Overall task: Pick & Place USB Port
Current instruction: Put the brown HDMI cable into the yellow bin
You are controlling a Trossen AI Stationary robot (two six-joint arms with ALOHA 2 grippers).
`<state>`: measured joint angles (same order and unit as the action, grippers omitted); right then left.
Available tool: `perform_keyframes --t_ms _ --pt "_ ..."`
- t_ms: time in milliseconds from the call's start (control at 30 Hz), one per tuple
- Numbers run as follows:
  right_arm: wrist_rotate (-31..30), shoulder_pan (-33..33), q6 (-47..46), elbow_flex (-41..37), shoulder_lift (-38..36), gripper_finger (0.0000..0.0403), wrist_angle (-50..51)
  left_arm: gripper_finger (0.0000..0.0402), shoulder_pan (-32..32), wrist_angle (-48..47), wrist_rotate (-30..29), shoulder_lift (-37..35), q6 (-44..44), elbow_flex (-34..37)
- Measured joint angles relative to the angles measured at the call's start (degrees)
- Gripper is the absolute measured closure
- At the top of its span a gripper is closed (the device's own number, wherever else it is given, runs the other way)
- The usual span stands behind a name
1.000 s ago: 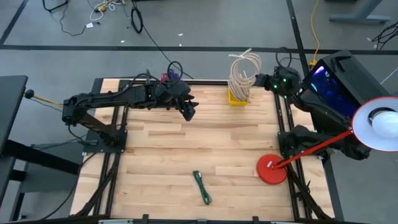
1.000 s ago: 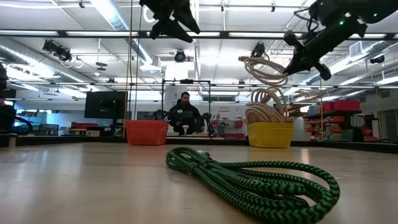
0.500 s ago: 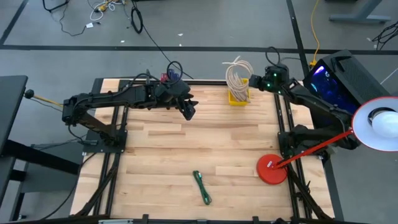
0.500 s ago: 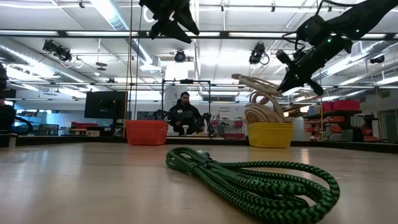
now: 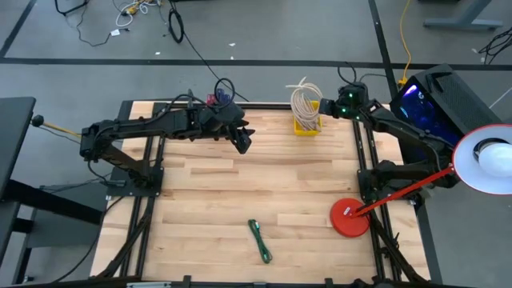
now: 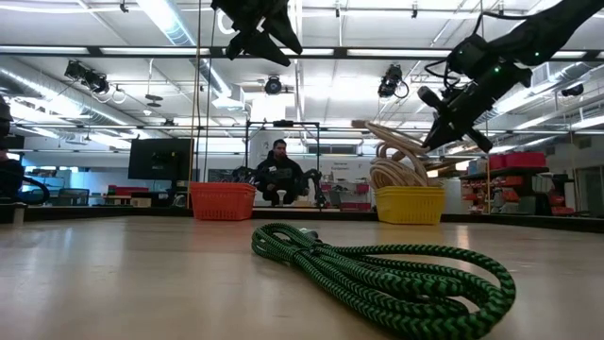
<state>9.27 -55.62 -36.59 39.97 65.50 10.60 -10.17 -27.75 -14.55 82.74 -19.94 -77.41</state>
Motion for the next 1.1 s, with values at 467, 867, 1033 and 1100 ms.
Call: perform_keyframes --t_ms 467,867,1033,1100 --pt "1.2 -2.6 2.2 0.0 0.1 0.0402 3.3 0.0216 0.0 0.1 0.2 0.0 -0.4 0.0" --pt "3.0 -2.7 2.8 0.0 6.4 0.0402 1.2 0.0216 0.0 0.2 0.2 0.0 -0.4 0.0" --pt "3.7 -2.9 3.1 0.0 9.4 0.0402 -2.0 0.0216 0.1 0.2 0.2 0.0 -0.4 0.0" --pt "3.9 -3.3 3.2 0.0 10.1 0.0402 -2.1 0.0216 0.1 0.2 0.3 0.0 -0.4 0.0"
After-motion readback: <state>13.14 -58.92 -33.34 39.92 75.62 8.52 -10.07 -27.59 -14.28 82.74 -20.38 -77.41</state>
